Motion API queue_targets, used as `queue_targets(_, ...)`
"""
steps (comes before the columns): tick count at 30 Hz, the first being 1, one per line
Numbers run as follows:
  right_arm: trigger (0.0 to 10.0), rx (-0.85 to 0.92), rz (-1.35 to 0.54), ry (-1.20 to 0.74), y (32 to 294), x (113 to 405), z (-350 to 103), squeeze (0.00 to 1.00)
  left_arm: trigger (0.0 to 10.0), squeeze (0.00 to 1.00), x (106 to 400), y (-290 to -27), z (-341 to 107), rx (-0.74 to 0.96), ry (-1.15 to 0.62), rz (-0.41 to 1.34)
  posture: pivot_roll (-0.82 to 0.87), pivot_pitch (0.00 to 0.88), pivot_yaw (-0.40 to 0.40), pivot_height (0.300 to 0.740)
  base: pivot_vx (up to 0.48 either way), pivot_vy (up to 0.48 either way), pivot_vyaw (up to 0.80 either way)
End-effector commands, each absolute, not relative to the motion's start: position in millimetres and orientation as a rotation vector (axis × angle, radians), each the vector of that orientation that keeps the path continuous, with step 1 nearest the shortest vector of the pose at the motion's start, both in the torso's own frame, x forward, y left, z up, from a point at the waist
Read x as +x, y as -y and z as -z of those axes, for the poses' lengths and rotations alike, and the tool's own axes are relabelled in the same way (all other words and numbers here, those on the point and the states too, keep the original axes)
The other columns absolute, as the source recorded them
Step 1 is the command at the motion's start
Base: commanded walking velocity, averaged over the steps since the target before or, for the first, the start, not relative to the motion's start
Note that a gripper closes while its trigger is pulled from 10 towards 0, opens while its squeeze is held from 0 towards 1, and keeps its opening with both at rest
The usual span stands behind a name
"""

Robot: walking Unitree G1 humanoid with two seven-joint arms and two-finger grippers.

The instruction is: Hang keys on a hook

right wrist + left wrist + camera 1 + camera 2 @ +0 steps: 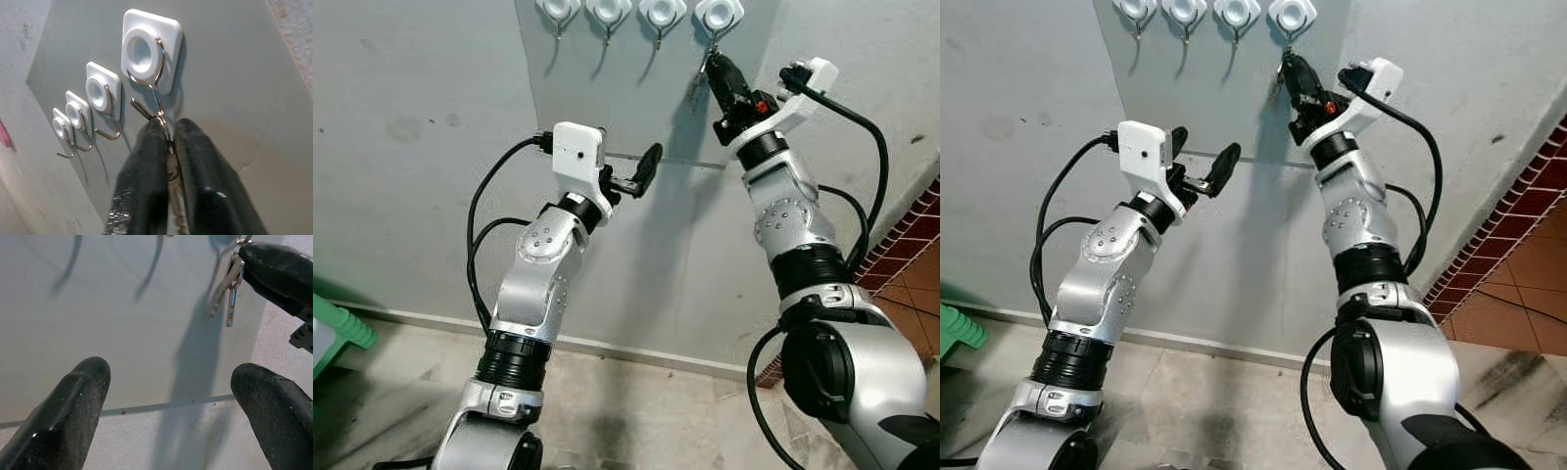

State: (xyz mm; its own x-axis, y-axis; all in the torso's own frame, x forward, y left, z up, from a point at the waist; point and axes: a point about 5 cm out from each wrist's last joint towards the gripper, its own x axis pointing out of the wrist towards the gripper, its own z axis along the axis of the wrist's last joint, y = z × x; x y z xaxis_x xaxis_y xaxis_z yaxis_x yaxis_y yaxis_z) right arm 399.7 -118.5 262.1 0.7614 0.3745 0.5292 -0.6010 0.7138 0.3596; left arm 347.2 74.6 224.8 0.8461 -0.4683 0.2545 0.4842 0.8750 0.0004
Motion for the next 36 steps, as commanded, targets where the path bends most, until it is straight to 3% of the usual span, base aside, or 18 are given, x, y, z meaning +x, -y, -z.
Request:
queue_targets(1, 10.0, 0.465, -0.564, 0.463, 117, 396, -259, 1.00, 10.0, 0.00, 346, -78, -226, -0.065, 0.259, 0.490, -0.01, 0.091, -0.013, 0.740, 0.000, 0.000, 0.00)
queue_targets(11, 10.0, 0.341, -0.547, 0.451, 120, 387, -237, 1.00, 10.0, 0.00, 346, -87, -211, -0.069, 0.219, 0.428, -0.01, 0.082, -0.005, 0.740, 0.000, 0.000, 0.00)
queue_targets(20, 10.0, 0.319, -0.424, 0.381, 143, 376, -199, 1.00, 10.0, 0.00, 347, -110, -178, -0.093, 0.123, 0.285, -0.02, 0.074, 0.004, 0.740, 0.000, 0.000, 0.00)
queue_targets(29, 10.0, 0.266, -0.210, 0.262, 190, 347, -142, 1.00, 10.0, 0.00, 339, -149, -138, -0.117, 0.017, 0.111, -0.03, 0.051, 0.018, 0.740, 0.000, 0.000, 0.00)
queue_targets(36, 10.0, 0.214, -0.158, 0.208, 204, 329, -119, 1.00, 10.0, 0.00, 331, -160, -122, -0.125, -0.017, 0.069, -0.04, 0.033, 0.018, 0.740, 0.000, 0.000, 0.00)
